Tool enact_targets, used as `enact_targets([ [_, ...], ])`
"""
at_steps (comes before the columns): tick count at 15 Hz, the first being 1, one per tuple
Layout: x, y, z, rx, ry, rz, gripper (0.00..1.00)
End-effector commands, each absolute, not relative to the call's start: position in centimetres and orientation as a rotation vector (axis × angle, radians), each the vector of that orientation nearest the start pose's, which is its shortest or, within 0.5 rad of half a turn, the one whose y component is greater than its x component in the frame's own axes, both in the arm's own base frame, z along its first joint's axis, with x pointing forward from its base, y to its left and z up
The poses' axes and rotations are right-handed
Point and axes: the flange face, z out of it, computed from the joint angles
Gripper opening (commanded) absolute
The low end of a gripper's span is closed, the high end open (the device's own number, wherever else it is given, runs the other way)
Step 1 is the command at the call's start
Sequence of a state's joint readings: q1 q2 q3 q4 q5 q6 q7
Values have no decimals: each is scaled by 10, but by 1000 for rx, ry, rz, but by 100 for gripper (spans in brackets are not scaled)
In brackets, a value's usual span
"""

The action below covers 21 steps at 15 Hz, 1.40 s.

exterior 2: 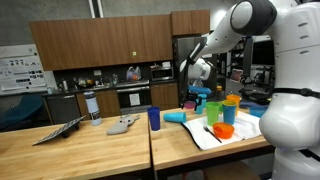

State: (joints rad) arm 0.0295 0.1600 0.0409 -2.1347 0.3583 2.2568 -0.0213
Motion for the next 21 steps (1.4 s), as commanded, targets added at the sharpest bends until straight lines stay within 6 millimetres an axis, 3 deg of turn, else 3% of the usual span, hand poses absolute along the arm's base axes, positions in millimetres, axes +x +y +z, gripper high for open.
enact_targets([
  [1, 565, 52, 315, -2843, 325, 40, 100],
  [5, 575, 50, 309, -2830, 458, 3, 100],
  [13, 597, 55, 313, -2814, 604, -75, 100],
  [21, 608, 62, 296, -2799, 696, -27, 100],
])
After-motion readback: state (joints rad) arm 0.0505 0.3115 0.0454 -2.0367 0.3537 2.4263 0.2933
